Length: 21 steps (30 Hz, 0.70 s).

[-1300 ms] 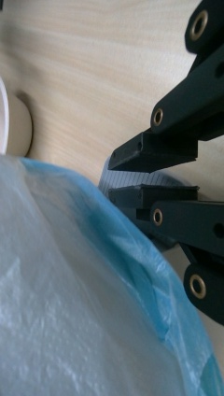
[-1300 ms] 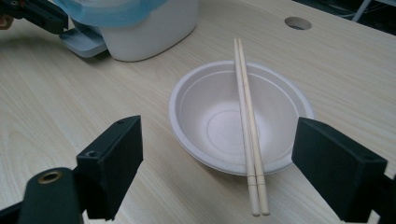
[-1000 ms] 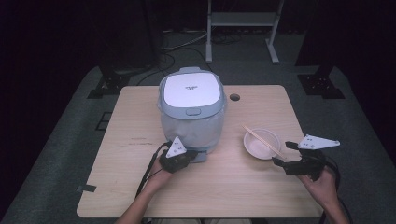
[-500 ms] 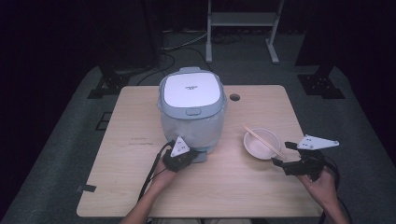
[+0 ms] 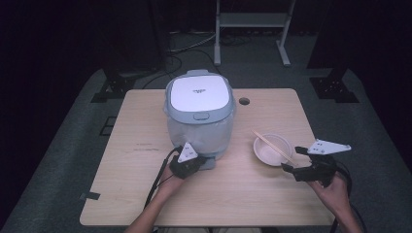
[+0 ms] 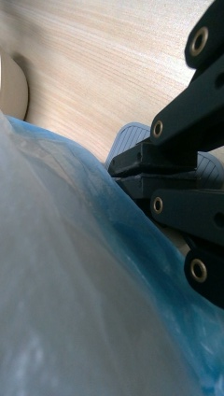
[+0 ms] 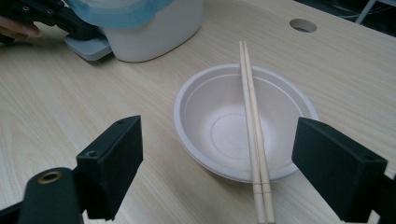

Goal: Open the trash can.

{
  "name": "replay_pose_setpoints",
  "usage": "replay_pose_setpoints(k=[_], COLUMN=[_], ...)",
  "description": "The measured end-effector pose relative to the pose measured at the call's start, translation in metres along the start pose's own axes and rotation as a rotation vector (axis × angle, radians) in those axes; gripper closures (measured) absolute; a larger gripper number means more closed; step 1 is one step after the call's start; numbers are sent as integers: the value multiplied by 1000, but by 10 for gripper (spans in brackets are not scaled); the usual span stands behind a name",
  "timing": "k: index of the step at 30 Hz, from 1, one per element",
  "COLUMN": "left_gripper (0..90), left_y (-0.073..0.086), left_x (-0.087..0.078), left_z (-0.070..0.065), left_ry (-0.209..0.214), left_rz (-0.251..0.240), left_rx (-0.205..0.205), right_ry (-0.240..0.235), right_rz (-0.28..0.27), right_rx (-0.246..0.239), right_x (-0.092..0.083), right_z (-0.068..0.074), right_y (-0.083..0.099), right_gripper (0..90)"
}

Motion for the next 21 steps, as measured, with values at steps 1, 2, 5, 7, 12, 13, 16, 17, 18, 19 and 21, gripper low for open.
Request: replay_pose_setpoints(k=[1, 2, 5, 7, 12, 13, 16, 17, 18, 19, 21], left_gripper=[881, 881, 882, 882, 883, 883, 884, 884, 884, 884, 885], left_y=[0, 0, 0, -1, -1, -1, -1, -1, 0, 0, 1], left_x=[0, 0, 1, 1, 2, 2, 4, 4, 6, 6, 9], left_z=[0, 0, -1, -1, -2, -3, -5, -5, -6, -6, -7], left_ry=[0, -2, -8, -9, -14, -15, -30, -30, -37, -37, -49], left_rz=[0, 1, 5, 12, 25, 31, 57, 57, 71, 71, 99], left_rx=[0, 0, -2, 6, 15, 17, 30, 30, 41, 41, 54], right_ry=[0, 1, -3, -3, -5, -4, -6, -6, -6, -6, -9], right_rz=[0, 2, 5, 9, 12, 11, 8, 8, 11, 11, 14], right_rx=[0, -1, -2, -4, -6, -9, -4, -4, -2, -2, 3], right_x=[0, 1, 3, 4, 6, 6, 6, 6, 6, 6, 8], right_z=[0, 0, 0, 0, 0, 0, 0, 0, -2, -2, -4], right_y=[0, -1, -1, -2, -4, -4, -5, -5, -6, -6, -7], right_gripper=[150, 150, 150, 150, 150, 150, 150, 150, 150, 150, 150])
Point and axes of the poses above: each handheld gripper's, and its own axes: x roughly forward along the jaws, y roughly out of its underside, z roughly to its left, the point moved 2 cm from there along x, roughly forward along the jaws
